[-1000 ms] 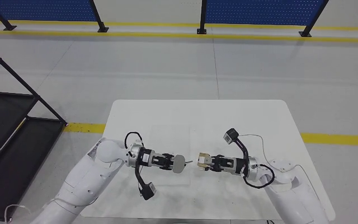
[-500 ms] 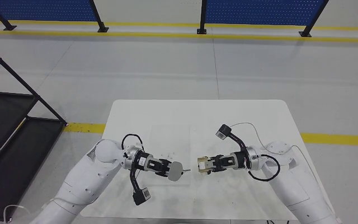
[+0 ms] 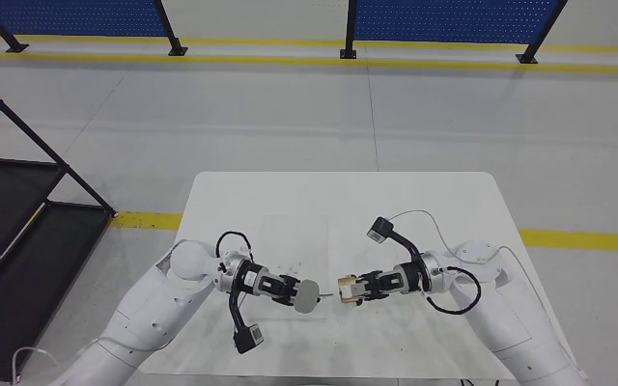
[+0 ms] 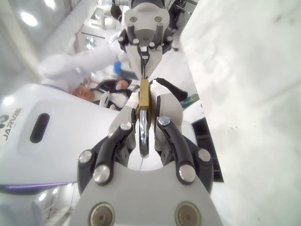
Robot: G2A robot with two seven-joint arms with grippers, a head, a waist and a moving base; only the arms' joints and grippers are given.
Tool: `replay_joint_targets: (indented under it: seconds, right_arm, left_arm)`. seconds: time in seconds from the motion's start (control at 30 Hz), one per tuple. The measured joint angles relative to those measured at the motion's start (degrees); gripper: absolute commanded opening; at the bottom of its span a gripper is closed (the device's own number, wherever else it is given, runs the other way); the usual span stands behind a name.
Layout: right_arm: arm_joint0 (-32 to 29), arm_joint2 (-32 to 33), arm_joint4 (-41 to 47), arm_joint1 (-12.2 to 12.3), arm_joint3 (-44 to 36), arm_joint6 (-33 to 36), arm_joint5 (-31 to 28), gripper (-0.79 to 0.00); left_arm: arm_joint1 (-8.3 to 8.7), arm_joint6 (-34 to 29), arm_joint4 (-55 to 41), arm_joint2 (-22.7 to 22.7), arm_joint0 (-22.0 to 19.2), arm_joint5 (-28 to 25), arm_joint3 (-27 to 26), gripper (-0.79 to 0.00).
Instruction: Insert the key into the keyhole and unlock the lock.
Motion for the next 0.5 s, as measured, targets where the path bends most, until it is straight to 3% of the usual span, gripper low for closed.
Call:
replay_joint_targets:
  seconds: [0.5]
  right_arm:
    - [-0.59,-0.36,-1.09,0.40,-1.51,-1.34,-0.43,-0.785]
  left_arm:
    - [-0.18,-1.43,-0.07,1.49,-1.11,0.64,0.93,-0.785]
